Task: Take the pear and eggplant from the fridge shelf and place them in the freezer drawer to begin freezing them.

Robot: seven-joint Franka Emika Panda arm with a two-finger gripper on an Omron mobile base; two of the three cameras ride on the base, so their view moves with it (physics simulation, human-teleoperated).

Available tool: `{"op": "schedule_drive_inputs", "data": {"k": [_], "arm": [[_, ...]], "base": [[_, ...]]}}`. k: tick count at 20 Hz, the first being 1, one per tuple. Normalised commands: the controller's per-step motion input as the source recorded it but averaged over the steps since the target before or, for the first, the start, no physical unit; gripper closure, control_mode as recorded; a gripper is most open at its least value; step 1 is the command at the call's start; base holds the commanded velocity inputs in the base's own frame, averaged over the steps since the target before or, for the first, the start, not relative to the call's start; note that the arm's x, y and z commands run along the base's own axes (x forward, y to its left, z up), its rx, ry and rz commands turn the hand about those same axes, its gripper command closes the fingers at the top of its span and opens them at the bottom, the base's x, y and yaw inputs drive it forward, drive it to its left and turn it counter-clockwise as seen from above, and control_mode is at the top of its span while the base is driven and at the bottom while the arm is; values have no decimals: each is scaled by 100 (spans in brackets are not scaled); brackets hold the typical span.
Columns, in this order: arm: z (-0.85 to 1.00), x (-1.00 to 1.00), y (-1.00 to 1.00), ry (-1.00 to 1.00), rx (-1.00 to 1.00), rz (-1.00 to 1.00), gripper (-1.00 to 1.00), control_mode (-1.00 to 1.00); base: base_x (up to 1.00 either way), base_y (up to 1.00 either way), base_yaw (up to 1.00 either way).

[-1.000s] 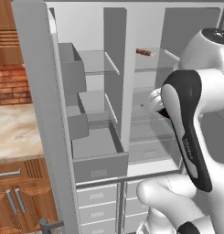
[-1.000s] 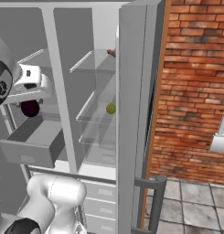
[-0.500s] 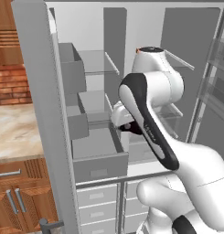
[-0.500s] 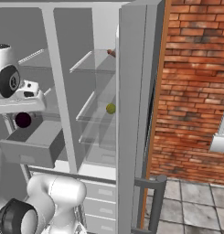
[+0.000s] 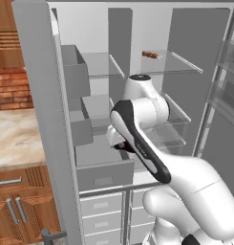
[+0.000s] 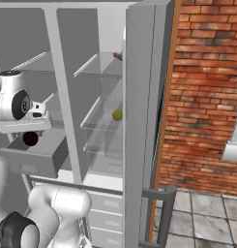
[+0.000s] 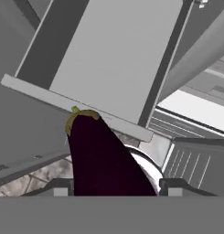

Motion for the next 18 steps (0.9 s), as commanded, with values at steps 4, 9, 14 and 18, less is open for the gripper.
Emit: {"op": "schedule_drive_inputs", "data": {"k": [4, 9, 14, 18], "arm": [[-38, 59, 20, 0, 0, 0, 100, -100], [-16, 68, 15, 0, 0, 0, 100, -100], [-26, 56, 16, 0, 0, 0, 100, -100], [-48, 34, 18, 0, 0, 3, 100, -100]], "base": [[0, 0, 0], [0, 0, 0], [0, 0, 0], [0, 0, 0]]}}
